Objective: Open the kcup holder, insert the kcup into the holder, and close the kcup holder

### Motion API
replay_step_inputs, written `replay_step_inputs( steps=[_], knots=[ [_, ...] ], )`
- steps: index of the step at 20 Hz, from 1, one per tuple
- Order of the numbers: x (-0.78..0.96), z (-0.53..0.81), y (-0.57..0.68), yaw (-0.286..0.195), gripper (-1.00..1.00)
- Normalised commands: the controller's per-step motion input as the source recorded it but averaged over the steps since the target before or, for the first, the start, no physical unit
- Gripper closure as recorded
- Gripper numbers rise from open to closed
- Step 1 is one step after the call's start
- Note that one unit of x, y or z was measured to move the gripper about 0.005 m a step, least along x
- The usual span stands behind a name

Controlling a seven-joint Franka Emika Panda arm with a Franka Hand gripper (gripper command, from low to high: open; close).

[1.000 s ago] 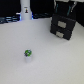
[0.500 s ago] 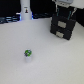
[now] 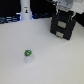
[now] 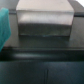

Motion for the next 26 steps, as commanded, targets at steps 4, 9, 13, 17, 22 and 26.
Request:
replay_step_inputs(
  steps=[4,9,13,17,22,26],
  knots=[
    [-0.31,-0.45,0.01,-0.04,-1.0],
    [-0.34,-0.26,0.0,-0.022,-1.0],
    [-0.05,0.0,0.0,-0.007,1.0],
    [0.0,0.0,0.0,0.0,1.0],
    [0.33,0.03,0.01,-0.033,1.0],
    [0.89,0.2,-0.21,-0.071,1.0]
  ],
)
